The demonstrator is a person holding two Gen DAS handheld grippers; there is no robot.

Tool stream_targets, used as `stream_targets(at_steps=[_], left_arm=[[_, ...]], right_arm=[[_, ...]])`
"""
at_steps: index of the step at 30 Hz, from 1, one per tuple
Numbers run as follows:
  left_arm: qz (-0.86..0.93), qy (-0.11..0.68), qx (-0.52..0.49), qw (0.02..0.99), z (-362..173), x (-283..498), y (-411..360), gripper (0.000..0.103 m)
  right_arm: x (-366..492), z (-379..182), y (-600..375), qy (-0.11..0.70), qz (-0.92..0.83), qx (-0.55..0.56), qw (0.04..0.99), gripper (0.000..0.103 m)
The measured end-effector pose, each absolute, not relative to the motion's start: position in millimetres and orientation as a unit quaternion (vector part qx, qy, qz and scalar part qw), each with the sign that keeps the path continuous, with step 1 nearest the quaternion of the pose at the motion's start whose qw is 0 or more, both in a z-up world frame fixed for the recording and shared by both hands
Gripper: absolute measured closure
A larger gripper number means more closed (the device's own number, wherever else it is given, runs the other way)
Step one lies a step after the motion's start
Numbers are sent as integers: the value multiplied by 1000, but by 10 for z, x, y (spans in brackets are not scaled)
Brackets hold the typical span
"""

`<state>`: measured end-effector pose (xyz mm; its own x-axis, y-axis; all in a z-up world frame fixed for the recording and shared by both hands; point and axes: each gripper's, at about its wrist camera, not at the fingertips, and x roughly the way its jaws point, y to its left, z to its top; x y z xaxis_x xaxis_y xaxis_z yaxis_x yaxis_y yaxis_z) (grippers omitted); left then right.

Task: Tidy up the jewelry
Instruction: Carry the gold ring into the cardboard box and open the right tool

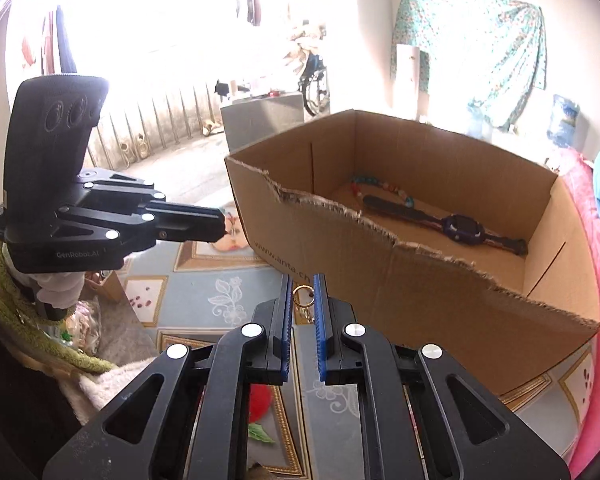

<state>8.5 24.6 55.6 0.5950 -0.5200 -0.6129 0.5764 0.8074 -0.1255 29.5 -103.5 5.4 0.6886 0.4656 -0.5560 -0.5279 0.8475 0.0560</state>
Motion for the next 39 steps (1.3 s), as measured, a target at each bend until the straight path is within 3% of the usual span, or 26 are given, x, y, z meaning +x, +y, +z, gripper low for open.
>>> stream_targets(at_steps=[8, 18, 26, 28, 30, 35, 39], left_arm=[[-327, 268, 52, 905, 1087, 322, 21, 97], [-253, 342, 100, 899, 852, 1249, -427, 97], [-209, 368, 113, 899, 698, 1557, -581, 97], [-201, 371, 117, 899, 674, 1585, -614, 93], [-195, 372, 114, 900, 663, 1595, -614, 81], [-187, 349, 100, 913, 746, 1529, -543, 65], [-181, 323, 75, 926, 879, 1356, -357, 61]], right_arm=[[429, 541, -1242, 220, 225, 14, 949, 94], [1198, 339, -1281, 309, 138, 65, 939, 94], [1427, 170, -1330, 345, 84, 60, 933, 93], [1416, 174, -1327, 341, 79, 56, 935, 88], [1401, 185, -1333, 337, 75, 55, 937, 81], [1324, 244, -1418, 314, 80, 69, 943, 79], [1107, 396, -1522, 272, 98, 88, 953, 78]])
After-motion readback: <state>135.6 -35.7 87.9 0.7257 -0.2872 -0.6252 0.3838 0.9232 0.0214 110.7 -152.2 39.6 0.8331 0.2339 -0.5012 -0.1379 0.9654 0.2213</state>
